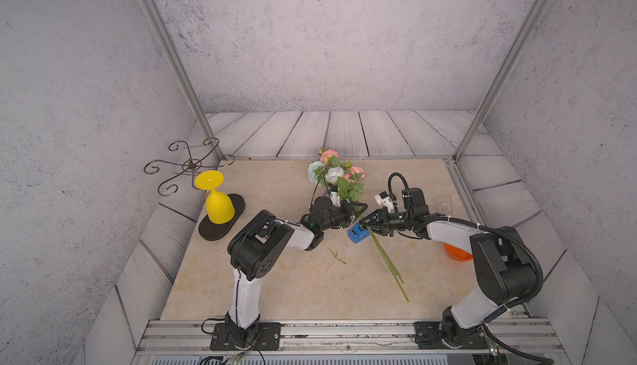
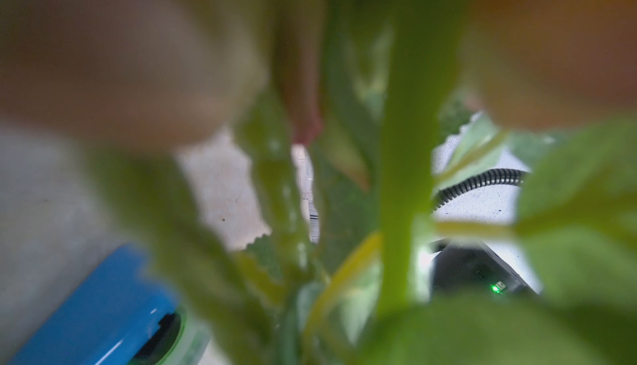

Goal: Wrap bouquets with tape
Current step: Wrap the tape around the bouquet.

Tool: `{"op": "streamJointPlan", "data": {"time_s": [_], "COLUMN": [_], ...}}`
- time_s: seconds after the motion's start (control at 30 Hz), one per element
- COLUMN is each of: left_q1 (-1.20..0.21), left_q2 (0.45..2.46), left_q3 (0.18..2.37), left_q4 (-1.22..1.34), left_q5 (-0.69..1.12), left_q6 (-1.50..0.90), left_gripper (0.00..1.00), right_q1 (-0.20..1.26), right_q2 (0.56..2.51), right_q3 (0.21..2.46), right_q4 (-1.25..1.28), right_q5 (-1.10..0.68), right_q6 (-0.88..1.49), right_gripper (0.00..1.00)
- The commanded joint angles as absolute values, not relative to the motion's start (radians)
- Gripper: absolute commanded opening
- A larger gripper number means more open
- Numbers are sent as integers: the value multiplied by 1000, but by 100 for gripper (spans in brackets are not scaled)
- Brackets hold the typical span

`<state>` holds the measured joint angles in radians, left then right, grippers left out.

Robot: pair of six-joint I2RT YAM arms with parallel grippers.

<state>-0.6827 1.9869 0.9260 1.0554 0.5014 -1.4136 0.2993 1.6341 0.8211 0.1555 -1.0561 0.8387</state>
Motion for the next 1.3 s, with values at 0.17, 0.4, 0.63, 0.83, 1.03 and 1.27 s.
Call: {"op": "streamJointPlan", "data": {"time_s": [0.17,0.4,0.63,0.83,1.03,1.27], "left_q1": [-678,-677,-697,-724,-746,-753], "left_q2": [1973,1848,1810,1818,1881,1890], "left_q3": [922,926,991,1140,1209,1191], "left_q4": [1200,692,363,82,5,56], "left_q5": [507,516,574,584,634,642], "left_q6": [-1410,-1284,-1184,-1104,-1138,-1173], "left_gripper": [0,18,29,30,35,0], "right_q1": [298,368,498,594,630,643], "right_q2": [1661,1595,1592,1643,1661,1688], "right_q3": [834,992,1087,1193,1217,1191], "right_q4": [138,-415,-551,-652,-620,-565], "right_q5": [-1051,-733,-479,-280,-238,-246], "right_q6": [826,426,305,205,205,205], "right_gripper": [3,0,0,0,0,0]}}
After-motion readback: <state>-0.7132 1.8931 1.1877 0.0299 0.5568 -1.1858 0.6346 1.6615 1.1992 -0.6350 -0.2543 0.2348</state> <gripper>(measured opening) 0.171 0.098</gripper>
